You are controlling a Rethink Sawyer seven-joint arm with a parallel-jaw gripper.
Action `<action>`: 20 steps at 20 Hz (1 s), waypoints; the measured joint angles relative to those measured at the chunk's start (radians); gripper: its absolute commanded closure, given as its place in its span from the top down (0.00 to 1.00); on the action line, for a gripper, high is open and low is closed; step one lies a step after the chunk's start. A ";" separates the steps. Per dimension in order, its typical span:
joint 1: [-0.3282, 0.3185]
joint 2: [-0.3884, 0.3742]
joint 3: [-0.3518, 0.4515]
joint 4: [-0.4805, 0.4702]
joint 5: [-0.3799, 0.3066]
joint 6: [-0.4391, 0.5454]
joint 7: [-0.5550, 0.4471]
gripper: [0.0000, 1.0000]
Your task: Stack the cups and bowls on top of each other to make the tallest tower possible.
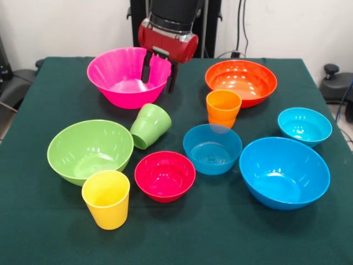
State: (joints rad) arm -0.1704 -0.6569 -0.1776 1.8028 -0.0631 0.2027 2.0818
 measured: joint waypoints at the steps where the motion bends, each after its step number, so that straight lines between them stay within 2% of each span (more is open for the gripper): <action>1: 0.000 0.006 0.000 -0.007 0.000 -0.001 0.000 1.00; 10: 0.011 0.018 -0.017 -0.042 0.000 -0.001 0.000 1.00; 20: 0.035 -0.001 -0.056 -0.049 0.000 -0.001 0.000 1.00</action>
State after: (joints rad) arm -0.1353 -0.6582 -0.2340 1.7543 -0.0633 0.2020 2.0818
